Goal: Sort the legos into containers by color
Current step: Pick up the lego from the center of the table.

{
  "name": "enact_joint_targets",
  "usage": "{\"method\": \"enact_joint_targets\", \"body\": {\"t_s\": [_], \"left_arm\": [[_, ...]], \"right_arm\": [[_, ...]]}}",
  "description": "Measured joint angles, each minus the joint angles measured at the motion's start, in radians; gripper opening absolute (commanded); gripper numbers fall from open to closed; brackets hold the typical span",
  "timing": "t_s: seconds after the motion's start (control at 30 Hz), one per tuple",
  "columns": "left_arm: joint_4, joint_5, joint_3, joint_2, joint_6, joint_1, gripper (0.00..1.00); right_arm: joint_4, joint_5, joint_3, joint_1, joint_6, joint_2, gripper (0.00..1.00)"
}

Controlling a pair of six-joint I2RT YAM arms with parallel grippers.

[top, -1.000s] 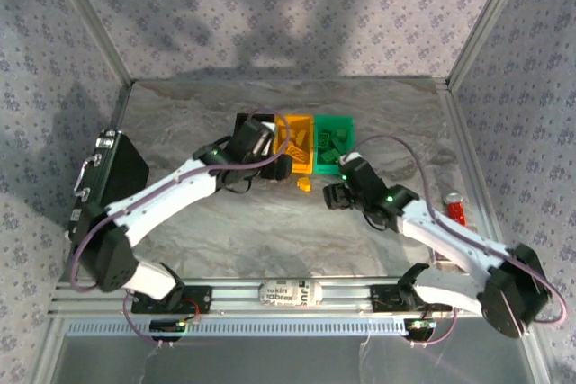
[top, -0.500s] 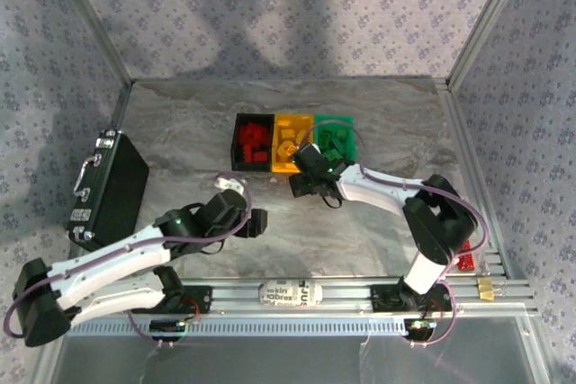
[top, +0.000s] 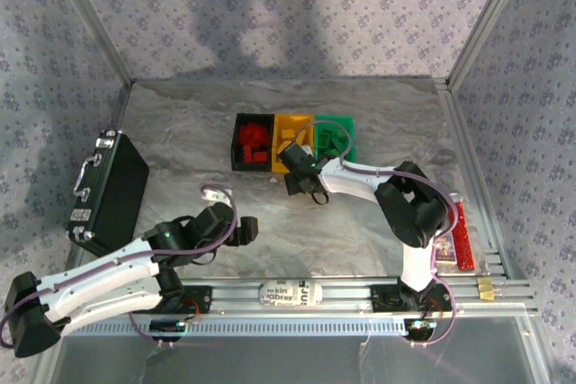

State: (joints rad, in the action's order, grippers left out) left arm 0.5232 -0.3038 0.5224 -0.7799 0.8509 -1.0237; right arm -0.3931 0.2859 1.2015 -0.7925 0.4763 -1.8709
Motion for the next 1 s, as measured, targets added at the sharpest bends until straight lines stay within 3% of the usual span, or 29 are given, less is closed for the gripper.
{"method": "enact_joint_targets", "body": {"t_s": [0.2,0.63,1.0], "left_arm": [[-0.001,0.0,0.0,0.0,0.008,-0.004,0.87],[-0.005,0.0,-0.033,0.006,0.016,-0.014,0.86],[-0.004,-0.004,-0.079,0.06,0.047,-0.02,0.86]], "right_arm": [[0.0,0.002,0.006,0.001,0.007,-0.02,0.59],[0.0,-0.002,0.015,0.001,0.011,-0.033,0.38],[-0.09,0.029,0.093,-0.04,0.0,0.013,0.37]]}}
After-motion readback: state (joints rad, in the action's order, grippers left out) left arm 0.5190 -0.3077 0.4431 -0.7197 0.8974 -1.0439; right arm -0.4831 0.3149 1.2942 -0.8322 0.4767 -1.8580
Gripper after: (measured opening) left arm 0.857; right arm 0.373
